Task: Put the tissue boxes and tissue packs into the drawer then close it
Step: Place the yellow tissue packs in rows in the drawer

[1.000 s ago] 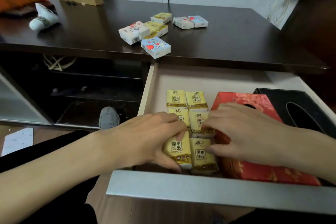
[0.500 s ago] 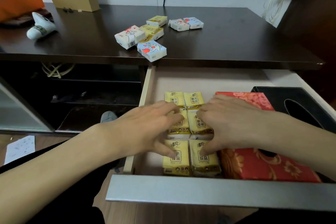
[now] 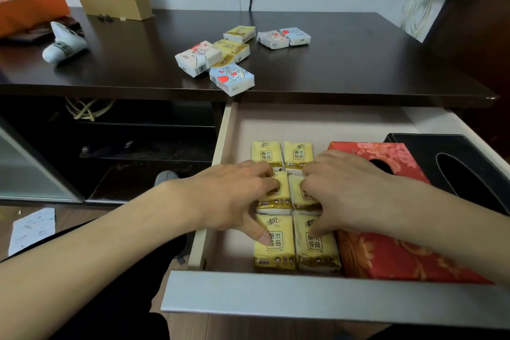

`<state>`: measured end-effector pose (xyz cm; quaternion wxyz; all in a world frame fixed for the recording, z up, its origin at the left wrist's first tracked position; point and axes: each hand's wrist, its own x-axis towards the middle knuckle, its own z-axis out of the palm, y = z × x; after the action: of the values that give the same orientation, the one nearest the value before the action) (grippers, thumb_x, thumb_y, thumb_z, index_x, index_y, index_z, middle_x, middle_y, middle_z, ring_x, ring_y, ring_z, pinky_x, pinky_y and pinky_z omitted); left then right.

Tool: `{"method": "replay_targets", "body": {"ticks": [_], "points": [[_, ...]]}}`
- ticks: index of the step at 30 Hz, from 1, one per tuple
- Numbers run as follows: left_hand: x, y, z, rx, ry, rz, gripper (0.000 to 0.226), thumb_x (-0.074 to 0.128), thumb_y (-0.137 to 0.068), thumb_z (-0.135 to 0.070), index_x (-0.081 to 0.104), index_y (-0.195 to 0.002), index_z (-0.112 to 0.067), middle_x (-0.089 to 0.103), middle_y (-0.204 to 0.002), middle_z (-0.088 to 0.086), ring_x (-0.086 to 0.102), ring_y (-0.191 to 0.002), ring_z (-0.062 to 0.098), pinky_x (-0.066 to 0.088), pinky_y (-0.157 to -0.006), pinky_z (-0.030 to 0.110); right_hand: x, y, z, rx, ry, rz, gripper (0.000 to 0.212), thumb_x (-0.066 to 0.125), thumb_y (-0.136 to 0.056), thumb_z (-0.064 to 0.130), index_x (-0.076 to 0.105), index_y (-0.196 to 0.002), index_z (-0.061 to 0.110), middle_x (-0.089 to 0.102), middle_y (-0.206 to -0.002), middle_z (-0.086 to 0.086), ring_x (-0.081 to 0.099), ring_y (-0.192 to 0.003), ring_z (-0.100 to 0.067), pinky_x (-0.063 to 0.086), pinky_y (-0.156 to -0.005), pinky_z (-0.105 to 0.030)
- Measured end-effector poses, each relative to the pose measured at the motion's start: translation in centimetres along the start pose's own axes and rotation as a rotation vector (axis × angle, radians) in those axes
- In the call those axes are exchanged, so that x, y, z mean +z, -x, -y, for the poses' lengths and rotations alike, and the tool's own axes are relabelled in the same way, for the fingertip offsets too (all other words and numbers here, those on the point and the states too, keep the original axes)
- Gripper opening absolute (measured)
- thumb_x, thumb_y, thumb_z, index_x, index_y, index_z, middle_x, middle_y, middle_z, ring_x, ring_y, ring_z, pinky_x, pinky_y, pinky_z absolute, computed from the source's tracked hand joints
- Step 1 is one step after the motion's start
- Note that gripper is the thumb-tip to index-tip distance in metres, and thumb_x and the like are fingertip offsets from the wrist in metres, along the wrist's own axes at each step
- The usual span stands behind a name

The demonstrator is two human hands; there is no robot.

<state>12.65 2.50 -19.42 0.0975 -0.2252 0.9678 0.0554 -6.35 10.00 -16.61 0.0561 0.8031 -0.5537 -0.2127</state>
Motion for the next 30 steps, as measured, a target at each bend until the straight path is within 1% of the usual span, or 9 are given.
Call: {"method": "replay_targets", "body": {"ticks": [4, 6, 8, 10, 13, 17, 20, 24, 30], "points": [[0.1, 0.2, 0.3, -0.004, 0.006, -0.044, 0.082, 0.058, -0.074, -0.080, 0.049, -0.136, -0.027, 0.047, -0.126, -0.011, 0.049, -0.113, 0.011, 0.052, -0.088, 0.038, -0.4, 0.0, -1.1, 0.015, -0.105, -0.099, 0.054, 0.055, -0.082, 0.074, 0.067, -0.093, 0.022, 0.059, -0.092, 0.005, 0.057, -0.096, -0.021, 0.045, -0.087, -0.039], [-0.2, 0.2, 0.4, -0.012, 0.039, -0.072, 0.080, 0.051, -0.077, -0.082, 0.049, -0.137, -0.030, 0.048, -0.128, -0.013, 0.050, -0.117, 0.010, 0.051, -0.089, 0.037, -0.5, -0.5, -1.9, 0.056, -0.163, -0.142, 0.045, 0.050, -0.088, 0.065, 0.065, -0.090, 0.023, 0.061, -0.092, 0.005, 0.061, -0.096, -0.023, 0.049, -0.080, -0.041], [-0.7, -0.1, 0.6, -0.036, 0.079, -0.112, 0.074, 0.046, -0.081, -0.078, 0.048, -0.139, -0.033, 0.049, -0.130, -0.015, 0.050, -0.120, 0.009, 0.049, -0.087, 0.033, -0.3, -1.5, -2.8, 0.095, -0.167, -0.176, 0.037, 0.046, -0.094, 0.053, 0.066, -0.097, 0.022, 0.065, -0.101, 0.002, 0.062, -0.102, -0.026, 0.051, -0.080, -0.041], [-1.3, -1.0, 1.1, -0.079, 0.083, -0.137, 0.065, 0.047, -0.087, -0.071, 0.050, -0.137, -0.030, 0.050, -0.132, -0.011, 0.050, -0.122, 0.013, 0.046, -0.084, 0.033, 0.1, -3.1, -3.7, 0.120, -0.142, -0.163, 0.032, 0.045, -0.097, 0.041, 0.066, -0.106, 0.019, 0.066, -0.115, -0.003, 0.061, -0.109, -0.028, 0.047, -0.078, -0.039], [-1.9, -2.8, 1.7, -0.182, 0.013, -0.081, 0.056, 0.047, -0.093, -0.063, 0.054, -0.129, -0.020, 0.052, -0.136, 0.000, 0.053, -0.123, 0.023, 0.048, -0.093, 0.040, 0.8, -5.4, -4.2, 0.127, -0.127, -0.071, 0.025, 0.046, -0.098, 0.034, 0.063, -0.108, 0.019, 0.065, -0.122, -0.006, 0.061, -0.113, -0.030, 0.036, -0.073, -0.036], [-1.5, -4.2, 1.9, -0.236, 0.002, -0.017, 0.039, 0.048, -0.094, -0.058, 0.056, -0.098, -0.020, 0.062, -0.110, 0.001, 0.058, -0.093, 0.025, 0.042, -0.073, 0.035, 1.4, -6.2, -5.0, 0.136, -0.201, -0.047, 0.018, 0.048, -0.093, 0.032, 0.062, -0.097, 0.020, 0.067, -0.120, -0.003, 0.062, -0.109, -0.028, 0.039, -0.071, -0.034], [-1.2, -4.3, 1.8, -0.199, 0.034, -0.013, 0.034, 0.049, -0.094, -0.055, 0.051, -0.087, -0.022, 0.056, -0.099, -0.002, 0.050, -0.083, 0.022, 0.036, -0.069, 0.034, 1.6, -5.6, -5.7, 0.138, -0.288, -0.046, 0.029, 0.052, -0.089, 0.034, 0.072, -0.108, 0.022, 0.071, -0.118, -0.001, 0.063, -0.110, -0.029, 0.054, -0.087, -0.043], [-1.0, -4.3, 1.5, -0.143, 0.047, -0.025, 0.035, 0.052, -0.094, -0.053, 0.061, -0.101, -0.019, 0.057, -0.106, -0.003, 0.055, -0.088, 0.020, 0.040, -0.070, 0.034, 1.6, -4.8, -5.9, 0.120, -0.398, -0.033, 0.031, 0.054, -0.086, 0.039, 0.076, -0.104, 0.027, 0.073, -0.113, 0.002, 0.065, -0.106, -0.027, 0.054, -0.090, -0.046], [-0.8, -3.6, 1.6, -0.082, 0.062, -0.027, 0.033, 0.055, -0.094, -0.049, 0.063, -0.111, -0.022, 0.057, -0.112, -0.005, 0.058, -0.097, 0.020, 0.045, -0.074, 0.036, 1.8, -4.0, -5.7, 0.102, -0.459, -0.040, 0.029, 0.054, -0.088, 0.047, 0.074, -0.104, 0.036, 0.070, -0.113, 0.011, 0.063, -0.106, -0.020, 0.053, -0.090, -0.044]]}}
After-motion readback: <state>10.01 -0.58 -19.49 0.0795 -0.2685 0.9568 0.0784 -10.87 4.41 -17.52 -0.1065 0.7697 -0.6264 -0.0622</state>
